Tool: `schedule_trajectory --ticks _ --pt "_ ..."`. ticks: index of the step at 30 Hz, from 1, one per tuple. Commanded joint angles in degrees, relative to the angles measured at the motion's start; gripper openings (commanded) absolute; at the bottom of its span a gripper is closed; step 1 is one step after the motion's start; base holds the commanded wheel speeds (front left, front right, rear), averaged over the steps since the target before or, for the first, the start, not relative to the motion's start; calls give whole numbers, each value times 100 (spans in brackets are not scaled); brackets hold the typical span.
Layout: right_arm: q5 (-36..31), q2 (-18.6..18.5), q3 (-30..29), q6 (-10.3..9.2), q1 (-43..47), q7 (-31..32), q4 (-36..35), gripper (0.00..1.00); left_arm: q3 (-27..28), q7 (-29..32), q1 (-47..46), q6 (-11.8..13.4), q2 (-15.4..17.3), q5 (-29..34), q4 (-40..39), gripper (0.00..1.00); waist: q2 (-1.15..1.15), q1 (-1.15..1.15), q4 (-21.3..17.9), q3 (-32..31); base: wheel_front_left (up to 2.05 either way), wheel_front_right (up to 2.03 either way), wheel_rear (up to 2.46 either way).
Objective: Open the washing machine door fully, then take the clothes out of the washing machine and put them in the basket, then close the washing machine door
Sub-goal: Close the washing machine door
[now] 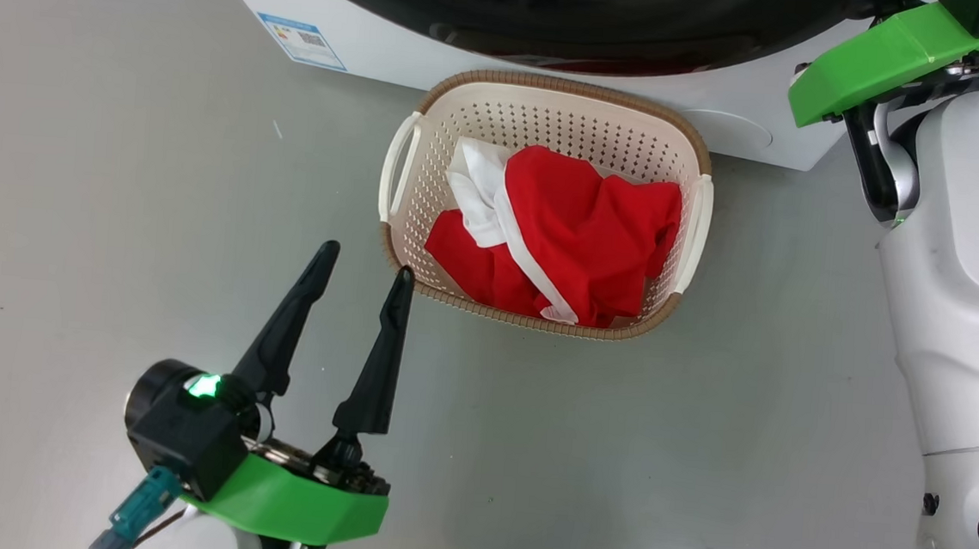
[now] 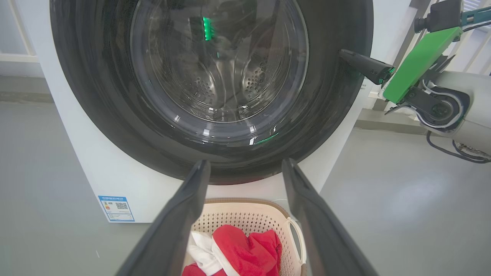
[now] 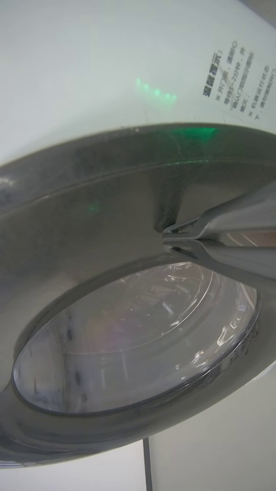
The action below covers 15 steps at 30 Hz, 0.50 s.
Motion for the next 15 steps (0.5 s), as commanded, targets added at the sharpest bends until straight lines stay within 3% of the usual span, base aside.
schedule_trajectory --ticks 1,15 --pt "-29 18 -117 -59 -281 -29 -145 0 217 -51 -65 -33 60 84 -97 100 0 0 -7 -1 0 0 0" --pt "34 45 -153 -59 -101 -29 -261 0 284 -51 -72 -121 2 146 -18 100 0 0 -100 -94 0 0 0"
